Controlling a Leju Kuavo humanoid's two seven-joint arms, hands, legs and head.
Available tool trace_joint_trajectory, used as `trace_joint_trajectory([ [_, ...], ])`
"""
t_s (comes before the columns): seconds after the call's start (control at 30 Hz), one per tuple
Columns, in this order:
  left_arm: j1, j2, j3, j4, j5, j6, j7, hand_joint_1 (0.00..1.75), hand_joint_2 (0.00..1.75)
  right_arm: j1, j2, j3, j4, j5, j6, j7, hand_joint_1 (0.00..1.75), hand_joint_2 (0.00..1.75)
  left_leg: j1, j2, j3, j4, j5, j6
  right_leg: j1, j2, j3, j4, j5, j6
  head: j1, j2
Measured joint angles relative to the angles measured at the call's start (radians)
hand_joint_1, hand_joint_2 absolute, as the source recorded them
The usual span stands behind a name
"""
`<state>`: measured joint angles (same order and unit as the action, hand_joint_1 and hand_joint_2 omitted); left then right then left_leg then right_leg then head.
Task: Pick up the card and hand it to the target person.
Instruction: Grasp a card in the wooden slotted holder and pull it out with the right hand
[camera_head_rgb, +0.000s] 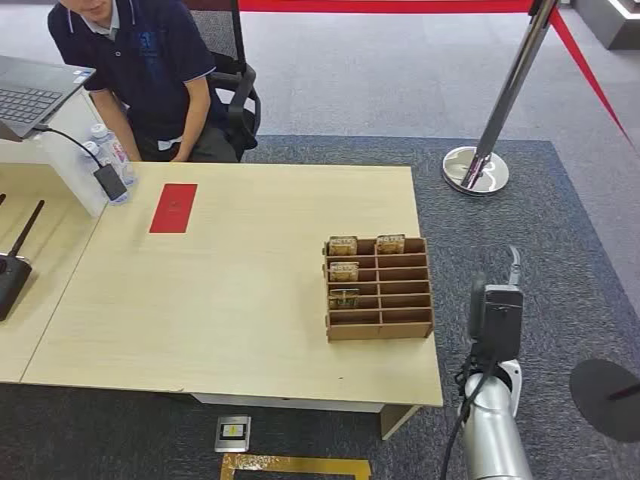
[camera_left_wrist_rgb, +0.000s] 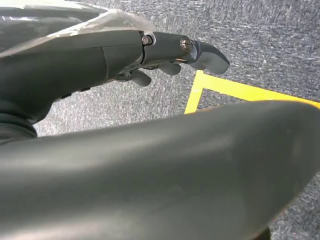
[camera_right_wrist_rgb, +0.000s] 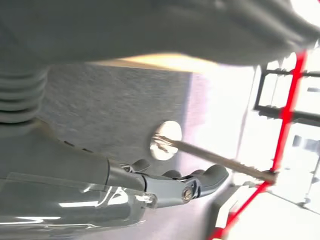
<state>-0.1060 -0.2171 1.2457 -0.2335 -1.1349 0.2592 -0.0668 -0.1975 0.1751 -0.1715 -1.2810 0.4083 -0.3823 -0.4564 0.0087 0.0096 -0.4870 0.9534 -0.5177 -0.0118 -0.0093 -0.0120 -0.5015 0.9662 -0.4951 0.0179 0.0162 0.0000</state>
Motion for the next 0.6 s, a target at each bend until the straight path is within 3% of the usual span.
trace_joint_trajectory([
  [0.33,0.0,0.0,-0.002,0.0,-0.017,-0.007,0.003,0.0,0.0,-0.122,-0.06,0.19,-0.003,0.392,-0.132,0.106,0.0,1.75,0.0,0.0,0.0,0.0,0.0,0.0,0.0,0.0,0.0,0.0,0.0,0.0,0.0,0.0],
  [0.6,-0.003,0.002,-0.013,0.0,-0.044,-0.019,0.012,0.0,0.0,-0.279,-0.12,0.337,0.13,0.764,-0.103,0.292,0.0,1.75,0.0,0.0,0.0,0.0,0.001,0.0,0.0,0.0,0.0,0.001,0.0,0.0,0.0,0.0],
])
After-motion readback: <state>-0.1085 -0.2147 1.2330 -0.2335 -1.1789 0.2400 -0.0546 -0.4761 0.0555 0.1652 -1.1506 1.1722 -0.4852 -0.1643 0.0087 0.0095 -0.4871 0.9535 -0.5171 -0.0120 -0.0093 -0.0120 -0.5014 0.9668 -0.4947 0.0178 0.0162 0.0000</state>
